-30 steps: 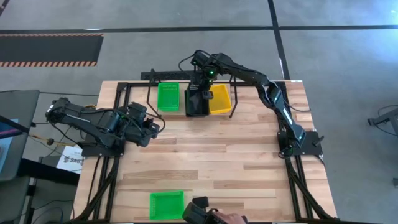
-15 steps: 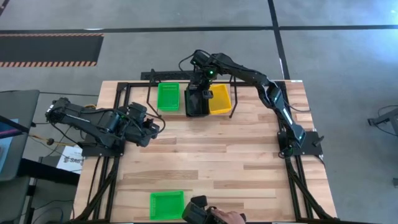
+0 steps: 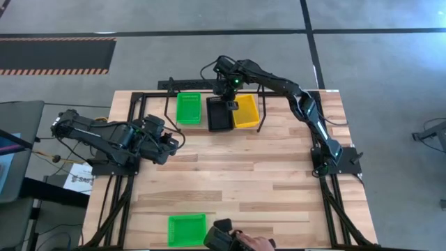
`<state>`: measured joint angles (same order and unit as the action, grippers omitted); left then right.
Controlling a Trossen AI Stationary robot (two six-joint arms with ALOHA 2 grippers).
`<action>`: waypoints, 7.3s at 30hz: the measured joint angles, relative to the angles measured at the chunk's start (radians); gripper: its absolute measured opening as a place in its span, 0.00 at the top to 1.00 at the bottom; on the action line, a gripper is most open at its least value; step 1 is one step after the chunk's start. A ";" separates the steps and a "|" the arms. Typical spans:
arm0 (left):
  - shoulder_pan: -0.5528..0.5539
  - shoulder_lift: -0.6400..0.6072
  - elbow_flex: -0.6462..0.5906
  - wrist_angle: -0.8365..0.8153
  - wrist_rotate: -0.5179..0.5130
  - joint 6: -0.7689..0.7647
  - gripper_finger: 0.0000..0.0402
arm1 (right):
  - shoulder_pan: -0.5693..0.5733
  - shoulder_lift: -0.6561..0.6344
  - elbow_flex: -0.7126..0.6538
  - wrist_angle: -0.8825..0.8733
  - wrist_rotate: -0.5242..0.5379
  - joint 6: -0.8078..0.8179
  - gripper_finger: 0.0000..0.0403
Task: Stack baskets on shelf by color
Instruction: Stack the black basket on top of the black basket on the shelf, then adjust the stacked yellow baskets on the shelf
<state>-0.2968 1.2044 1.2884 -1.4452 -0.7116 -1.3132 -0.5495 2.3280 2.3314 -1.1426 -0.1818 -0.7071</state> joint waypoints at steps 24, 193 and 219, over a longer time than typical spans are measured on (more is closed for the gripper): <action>0.000 0.000 0.000 0.000 0.024 0.007 0.58 | 0.045 0.000 0.000 0.080 0.102 0.023 0.93; 0.000 0.000 0.000 0.007 0.077 0.082 0.58 | 0.279 -0.048 -0.189 0.083 0.211 0.441 0.99; 0.000 0.001 0.000 0.013 0.069 0.073 0.58 | 0.214 -0.223 -0.186 -0.039 0.394 0.490 0.99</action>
<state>-0.2969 1.2049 1.2888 -1.4318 -0.6422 -1.2404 -0.3352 2.1051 2.1456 -1.1813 0.2127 -0.2173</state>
